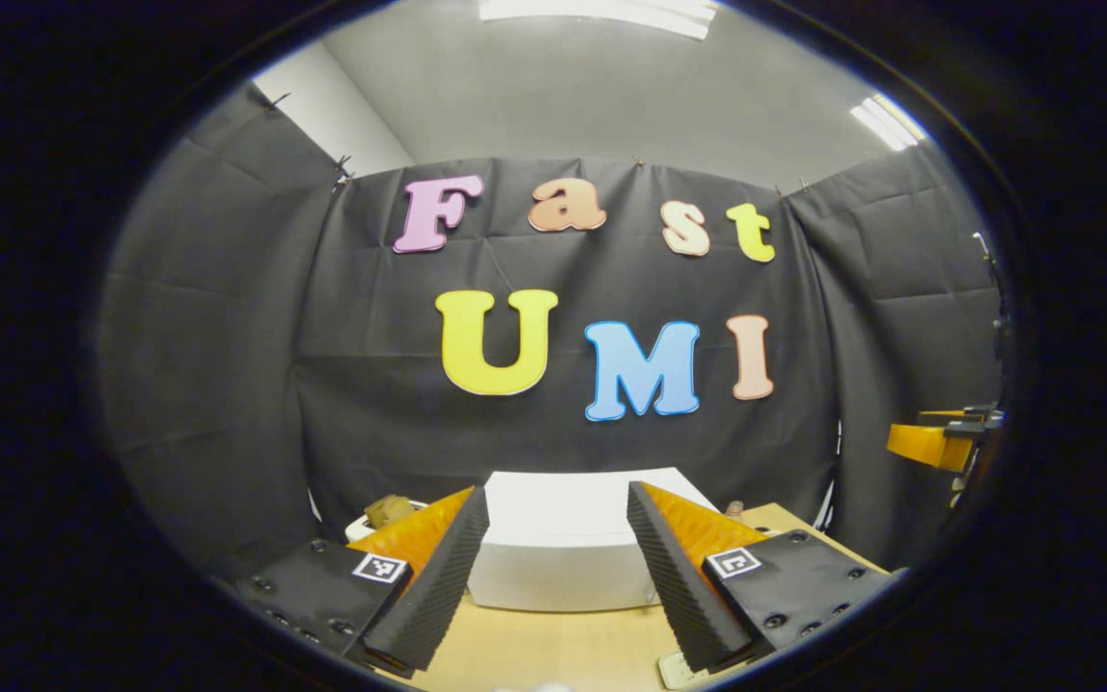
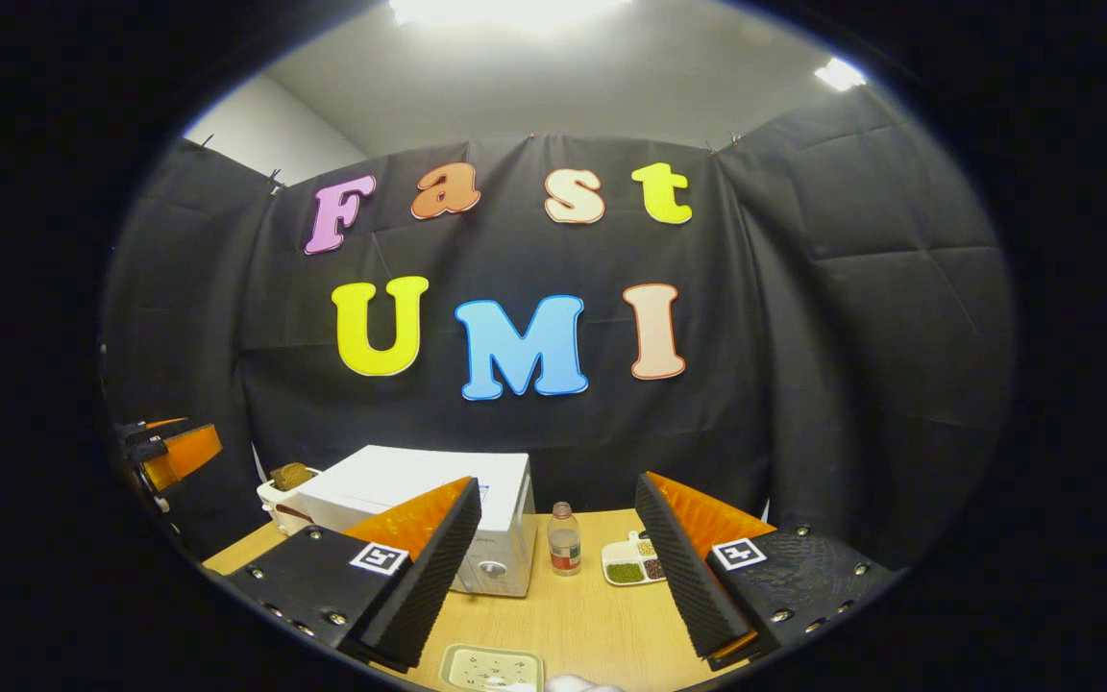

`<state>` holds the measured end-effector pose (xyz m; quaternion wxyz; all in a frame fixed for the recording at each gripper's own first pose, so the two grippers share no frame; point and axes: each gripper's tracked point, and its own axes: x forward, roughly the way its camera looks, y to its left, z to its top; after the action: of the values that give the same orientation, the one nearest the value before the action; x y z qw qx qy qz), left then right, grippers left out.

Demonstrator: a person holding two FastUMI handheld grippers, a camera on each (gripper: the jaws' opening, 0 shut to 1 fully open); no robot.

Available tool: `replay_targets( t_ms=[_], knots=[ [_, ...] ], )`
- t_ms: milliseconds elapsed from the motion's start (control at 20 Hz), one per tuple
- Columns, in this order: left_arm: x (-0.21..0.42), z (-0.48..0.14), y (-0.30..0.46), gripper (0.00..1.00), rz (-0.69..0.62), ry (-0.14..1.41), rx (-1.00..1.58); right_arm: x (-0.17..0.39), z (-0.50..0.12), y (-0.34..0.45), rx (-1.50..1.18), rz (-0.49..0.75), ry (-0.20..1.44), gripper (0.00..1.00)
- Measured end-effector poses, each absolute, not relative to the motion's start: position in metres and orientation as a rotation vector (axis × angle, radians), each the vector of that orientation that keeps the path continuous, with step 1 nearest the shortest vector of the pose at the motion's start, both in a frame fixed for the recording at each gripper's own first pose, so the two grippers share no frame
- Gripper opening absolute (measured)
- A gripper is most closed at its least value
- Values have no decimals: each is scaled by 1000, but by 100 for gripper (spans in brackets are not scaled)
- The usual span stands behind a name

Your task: Open the microwave oven with the left hand, put the food in, and close the microwave oven.

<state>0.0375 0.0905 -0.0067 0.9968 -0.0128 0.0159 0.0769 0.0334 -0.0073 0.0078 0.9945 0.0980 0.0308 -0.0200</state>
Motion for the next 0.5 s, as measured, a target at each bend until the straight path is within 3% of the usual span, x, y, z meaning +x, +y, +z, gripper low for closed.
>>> replay_targets(
  t_ms=[500],
  knots=[
    [34,-4,87,99,144,30,-26,25,14,-9,169,-49,56,99]
  ],
)
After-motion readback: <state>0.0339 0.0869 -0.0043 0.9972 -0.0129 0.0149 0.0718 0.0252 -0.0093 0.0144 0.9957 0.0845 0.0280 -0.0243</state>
